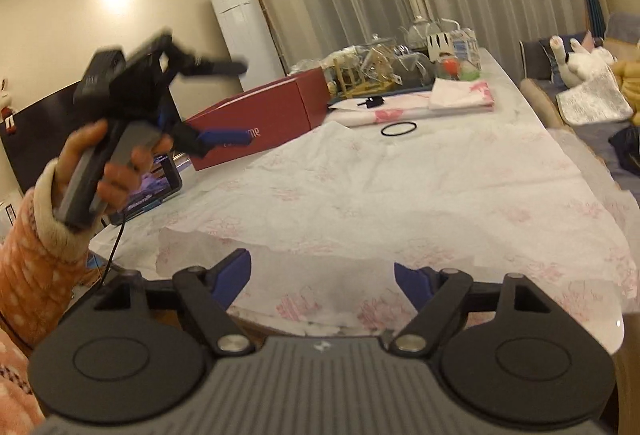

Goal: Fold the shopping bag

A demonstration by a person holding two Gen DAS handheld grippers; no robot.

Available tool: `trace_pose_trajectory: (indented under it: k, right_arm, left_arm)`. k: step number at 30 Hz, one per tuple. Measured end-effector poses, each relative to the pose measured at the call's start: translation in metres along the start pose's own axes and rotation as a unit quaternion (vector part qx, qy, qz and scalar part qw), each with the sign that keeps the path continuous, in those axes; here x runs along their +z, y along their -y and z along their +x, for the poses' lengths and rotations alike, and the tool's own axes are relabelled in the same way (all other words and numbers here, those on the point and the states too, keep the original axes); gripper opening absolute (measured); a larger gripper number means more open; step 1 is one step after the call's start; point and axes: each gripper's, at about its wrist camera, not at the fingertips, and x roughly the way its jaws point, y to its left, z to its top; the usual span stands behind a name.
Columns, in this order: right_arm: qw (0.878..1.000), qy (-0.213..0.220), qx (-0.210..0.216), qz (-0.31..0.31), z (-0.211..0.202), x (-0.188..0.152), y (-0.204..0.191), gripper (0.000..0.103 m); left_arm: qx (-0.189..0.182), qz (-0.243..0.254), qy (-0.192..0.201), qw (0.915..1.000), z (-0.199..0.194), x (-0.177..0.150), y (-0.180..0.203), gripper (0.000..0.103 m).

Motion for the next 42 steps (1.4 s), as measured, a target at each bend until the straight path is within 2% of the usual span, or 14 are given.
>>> trace_pose_trajectory:
  k: [3,7,10,11,16,19,22,23,24,27,29,30,35,42]
  right_arm:
    - [1.0,-0.014,0.022,-0.007,-0.004,0.001,-0.003,0.08]
    - [0.994,-0.029,0.088,-0.055,-0.014,0.003,-0.022,0.08]
    - [0.987,-0.004,0.139,-0.087,-0.021,0.01,-0.04,0.084]
    - [0.985,0.003,0.146,-0.096,-0.019,0.014,-0.046,0.089]
    - [0.982,0.003,0.109,-0.154,0.022,0.033,-0.075,0.091]
    - [0.982,0.012,0.109,-0.153,0.05,0.05,-0.086,0.087]
    - [0.976,0.016,0.105,-0.19,0.074,0.061,-0.106,0.071]
    - [0.974,0.012,0.096,-0.207,0.083,0.063,-0.114,0.061]
    - [0.97,0.002,0.083,-0.229,0.094,0.064,-0.121,0.049]
    - [0.958,-0.057,0.042,-0.277,0.127,0.058,-0.127,0.028]
    - [0.955,-0.094,-0.025,-0.281,0.147,0.051,-0.119,0.029]
    - [0.956,-0.103,-0.038,-0.271,0.15,0.049,-0.112,0.03]
    - [0.973,-0.117,-0.027,-0.199,0.145,0.049,-0.089,0.033]
    - [0.976,-0.112,0.009,-0.186,0.155,0.045,-0.099,0.037]
  left_arm:
    - [0.014,-0.048,0.006,0.9987,-0.011,-0.004,-0.036,0.103]
    - [0.006,-0.082,0.031,0.9961,-0.029,-0.008,-0.064,0.103]
    - [0.003,-0.09,0.033,0.9954,-0.031,-0.011,-0.071,0.103]
    - [0.001,-0.091,0.031,0.9953,-0.03,-0.011,-0.071,0.103]
    - [-0.007,-0.095,0.01,0.9954,-0.012,-0.014,-0.06,0.103]
    - [-0.001,-0.09,0.001,0.996,-0.003,-0.014,-0.052,0.103]
    - [0.008,-0.08,-0.005,0.9968,0.005,-0.015,-0.044,0.103]
    - [0.008,-0.078,-0.007,0.9969,0.007,-0.015,-0.042,0.103]
    - [0.007,-0.079,-0.007,0.9968,0.008,-0.015,-0.041,0.103]
    - [0.004,-0.079,-0.002,0.9969,0.006,-0.013,-0.039,0.103]
    - [0.003,-0.072,-0.001,0.9974,0.004,-0.013,-0.038,0.103]
    - [0.002,-0.07,-0.002,0.9975,0.004,-0.013,-0.038,0.103]
    - [-0.009,-0.073,-0.008,0.9972,0.011,-0.012,-0.036,0.103]
    - [-0.013,-0.066,0.026,0.9974,-0.011,-0.005,-0.034,0.103]
